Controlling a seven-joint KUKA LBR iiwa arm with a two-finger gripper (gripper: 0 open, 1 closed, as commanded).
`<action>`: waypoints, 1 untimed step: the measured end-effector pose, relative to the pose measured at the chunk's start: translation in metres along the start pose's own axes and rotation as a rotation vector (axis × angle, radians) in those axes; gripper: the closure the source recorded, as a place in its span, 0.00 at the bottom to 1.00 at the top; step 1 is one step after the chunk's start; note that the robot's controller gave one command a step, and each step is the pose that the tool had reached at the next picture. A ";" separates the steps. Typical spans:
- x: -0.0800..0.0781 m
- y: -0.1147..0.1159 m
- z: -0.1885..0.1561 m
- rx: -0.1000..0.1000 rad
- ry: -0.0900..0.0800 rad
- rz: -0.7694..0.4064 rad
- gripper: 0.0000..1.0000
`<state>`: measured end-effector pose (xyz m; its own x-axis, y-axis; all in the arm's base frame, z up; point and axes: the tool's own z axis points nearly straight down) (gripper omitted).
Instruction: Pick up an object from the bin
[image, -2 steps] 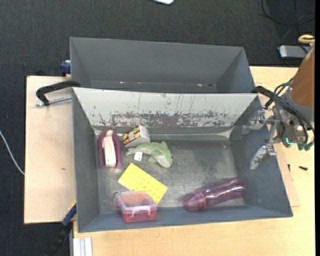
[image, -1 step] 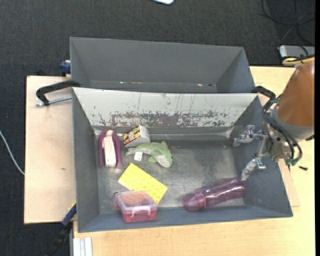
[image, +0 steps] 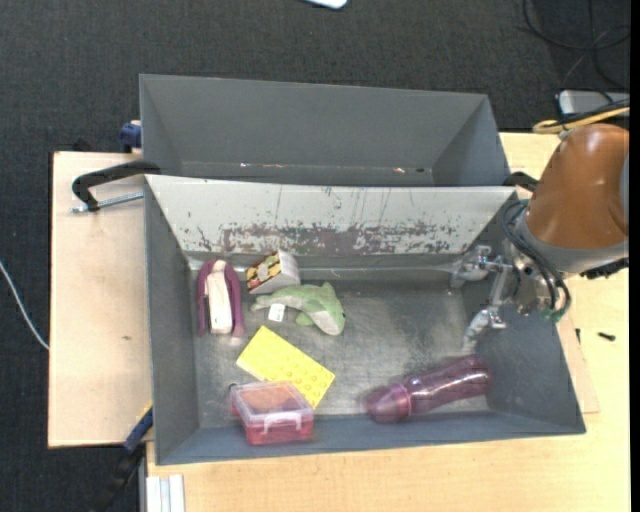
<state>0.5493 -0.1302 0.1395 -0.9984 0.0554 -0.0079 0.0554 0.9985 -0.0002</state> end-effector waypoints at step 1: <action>0.027 0.026 0.006 -0.002 0.007 -0.264 0.00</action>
Offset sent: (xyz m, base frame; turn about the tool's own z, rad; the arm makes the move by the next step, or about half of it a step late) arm -0.0020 0.0109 0.0277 -0.0195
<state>0.5235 -0.1026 0.1333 -0.9784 -0.2066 -0.0013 -0.2066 0.9784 0.0003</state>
